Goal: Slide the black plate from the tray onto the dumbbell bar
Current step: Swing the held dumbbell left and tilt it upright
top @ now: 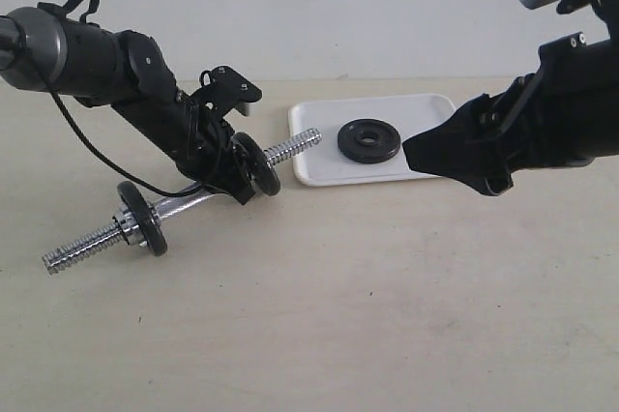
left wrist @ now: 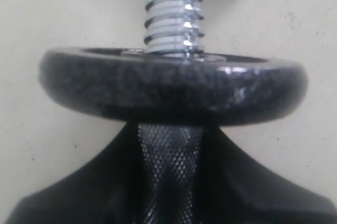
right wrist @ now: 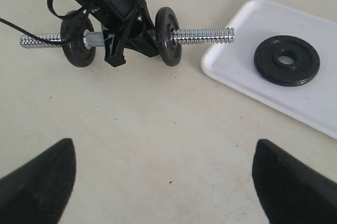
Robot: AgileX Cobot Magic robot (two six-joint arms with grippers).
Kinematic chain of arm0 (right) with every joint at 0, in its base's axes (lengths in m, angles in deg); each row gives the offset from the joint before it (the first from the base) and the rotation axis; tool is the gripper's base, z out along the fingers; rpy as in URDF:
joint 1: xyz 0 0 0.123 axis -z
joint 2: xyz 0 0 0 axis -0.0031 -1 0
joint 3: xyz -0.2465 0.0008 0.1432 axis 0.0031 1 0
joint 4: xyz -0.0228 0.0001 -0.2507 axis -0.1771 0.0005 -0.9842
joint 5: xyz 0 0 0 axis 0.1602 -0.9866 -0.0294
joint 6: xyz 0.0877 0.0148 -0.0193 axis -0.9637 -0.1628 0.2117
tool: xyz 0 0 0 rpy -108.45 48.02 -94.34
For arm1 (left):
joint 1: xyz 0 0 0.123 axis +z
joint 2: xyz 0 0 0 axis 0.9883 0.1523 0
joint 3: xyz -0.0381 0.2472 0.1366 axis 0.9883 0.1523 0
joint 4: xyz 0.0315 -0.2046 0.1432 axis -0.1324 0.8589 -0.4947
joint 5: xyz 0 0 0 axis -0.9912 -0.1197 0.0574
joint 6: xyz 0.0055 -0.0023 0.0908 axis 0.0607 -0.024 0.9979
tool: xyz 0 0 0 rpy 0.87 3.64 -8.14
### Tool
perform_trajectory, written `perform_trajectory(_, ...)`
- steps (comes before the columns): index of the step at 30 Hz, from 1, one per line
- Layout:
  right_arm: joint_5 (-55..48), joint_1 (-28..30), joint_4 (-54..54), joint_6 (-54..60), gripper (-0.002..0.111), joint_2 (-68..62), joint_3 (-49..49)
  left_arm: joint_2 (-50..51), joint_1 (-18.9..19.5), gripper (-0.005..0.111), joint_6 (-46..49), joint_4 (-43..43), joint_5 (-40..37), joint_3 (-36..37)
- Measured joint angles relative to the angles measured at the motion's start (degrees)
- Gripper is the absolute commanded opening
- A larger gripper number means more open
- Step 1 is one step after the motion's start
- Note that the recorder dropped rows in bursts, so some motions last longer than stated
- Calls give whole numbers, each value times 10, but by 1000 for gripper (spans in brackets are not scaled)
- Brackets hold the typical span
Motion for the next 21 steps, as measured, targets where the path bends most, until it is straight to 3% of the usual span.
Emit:
perform_trajectory(6, 0, 0, 0, 0, 82, 0, 0, 0, 0, 5, 0, 0, 0, 0)
perform_trajectory(8, 0, 0, -1, 0, 82, 0, 0, 0, 0, 10, 0, 0, -1, 0)
perform_trajectory(16, 0, 0, -1, 0, 82, 0, 0, 12, 0, 56, -5, -7, -24, 4)
perform_trajectory(18, 0, 0, -1, 0, 82, 0, 0, 12, 1, 63, -10, -9, -31, 4)
perform_trajectory(21, 0, 0, -1, 0, 82, 0, 0, 12, 1, 62, -11, -9, -33, 4)
